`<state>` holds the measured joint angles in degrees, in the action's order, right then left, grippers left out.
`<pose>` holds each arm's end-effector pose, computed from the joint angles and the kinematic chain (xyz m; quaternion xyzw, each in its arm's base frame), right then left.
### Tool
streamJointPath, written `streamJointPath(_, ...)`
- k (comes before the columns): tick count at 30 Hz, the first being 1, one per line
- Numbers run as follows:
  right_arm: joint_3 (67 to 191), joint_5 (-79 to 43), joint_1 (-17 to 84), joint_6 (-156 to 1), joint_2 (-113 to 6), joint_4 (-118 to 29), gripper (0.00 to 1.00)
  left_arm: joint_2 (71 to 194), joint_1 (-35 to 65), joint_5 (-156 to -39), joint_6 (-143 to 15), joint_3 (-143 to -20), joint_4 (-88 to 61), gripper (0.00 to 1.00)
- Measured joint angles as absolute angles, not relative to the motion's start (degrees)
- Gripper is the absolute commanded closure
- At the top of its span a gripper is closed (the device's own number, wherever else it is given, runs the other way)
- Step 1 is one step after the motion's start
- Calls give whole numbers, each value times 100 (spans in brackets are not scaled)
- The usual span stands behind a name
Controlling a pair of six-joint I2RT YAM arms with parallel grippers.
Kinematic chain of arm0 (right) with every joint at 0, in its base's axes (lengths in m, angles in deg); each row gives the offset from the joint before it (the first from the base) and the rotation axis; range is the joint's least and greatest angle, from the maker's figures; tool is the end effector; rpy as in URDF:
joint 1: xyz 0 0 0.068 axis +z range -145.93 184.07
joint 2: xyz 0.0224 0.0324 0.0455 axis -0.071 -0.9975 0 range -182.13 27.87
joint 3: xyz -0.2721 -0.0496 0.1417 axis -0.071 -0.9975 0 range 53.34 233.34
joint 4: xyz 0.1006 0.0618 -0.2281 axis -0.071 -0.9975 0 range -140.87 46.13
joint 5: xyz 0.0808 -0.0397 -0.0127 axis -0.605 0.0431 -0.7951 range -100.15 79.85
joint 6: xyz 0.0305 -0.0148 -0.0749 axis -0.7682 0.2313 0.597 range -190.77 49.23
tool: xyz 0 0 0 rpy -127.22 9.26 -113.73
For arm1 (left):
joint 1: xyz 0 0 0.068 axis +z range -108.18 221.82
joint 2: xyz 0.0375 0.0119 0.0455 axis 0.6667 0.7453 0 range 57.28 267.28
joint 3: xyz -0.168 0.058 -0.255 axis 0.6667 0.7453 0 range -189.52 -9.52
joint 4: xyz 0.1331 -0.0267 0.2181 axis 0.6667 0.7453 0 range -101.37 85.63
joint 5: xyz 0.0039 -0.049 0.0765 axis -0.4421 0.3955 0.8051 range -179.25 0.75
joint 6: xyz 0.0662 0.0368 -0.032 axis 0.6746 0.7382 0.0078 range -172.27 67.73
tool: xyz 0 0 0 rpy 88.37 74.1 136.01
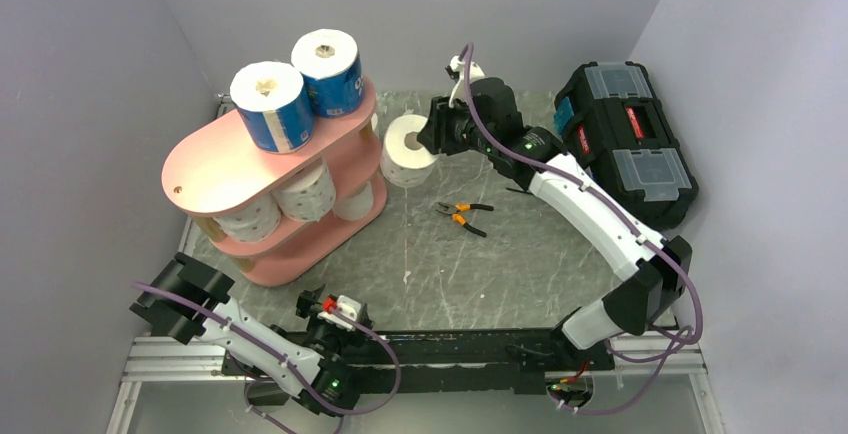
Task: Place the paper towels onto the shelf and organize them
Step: Pick up the paper towel from the center of the board, then place the paper towel on the shelf.
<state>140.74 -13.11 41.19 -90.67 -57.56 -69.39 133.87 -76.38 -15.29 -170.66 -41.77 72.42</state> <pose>0.2905 0.2246 0.4257 -0.1392 0.8247 0.2804 0.4710 0.0108 -0.1255 0.2096 0.1952 0.7554 -0.0396 0.6243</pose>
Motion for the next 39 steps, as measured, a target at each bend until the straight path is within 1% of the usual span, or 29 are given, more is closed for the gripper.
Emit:
streamJointPath(6, 14354, -1326, 4251, -9183, -5920, -7079, 63, 13387, -7642, -1490, -17066, -4179, 7349, 1)
streamJointPath(16, 14987, -1339, 4622, -9351, -6517, -7075, 63, 13387, -7686, -1479, -17068, -4179, 7497, 1)
streamJointPath(27, 15018, -1335, 4740, -9745, -6788, -6858, 64, 13403, -7727, -1477, -17068, -4179, 7666, 1)
streamJointPath(33, 15228, -1320, 4856, -9858, -6956, -6736, 64, 13407, -7740, -1477, -17068, -4179, 7746, 1)
streamJointPath(37, 15298, -1322, 4922, -9933, -7056, -6721, 60, 13414, -7743, -1477, -17068, -4179, 7751, 1)
streamJointPath(39, 15346, -1324, 4939, -9952, -7109, -6697, 54, 13427, -7743, -1477, -17068, -4179, 7753, 1)
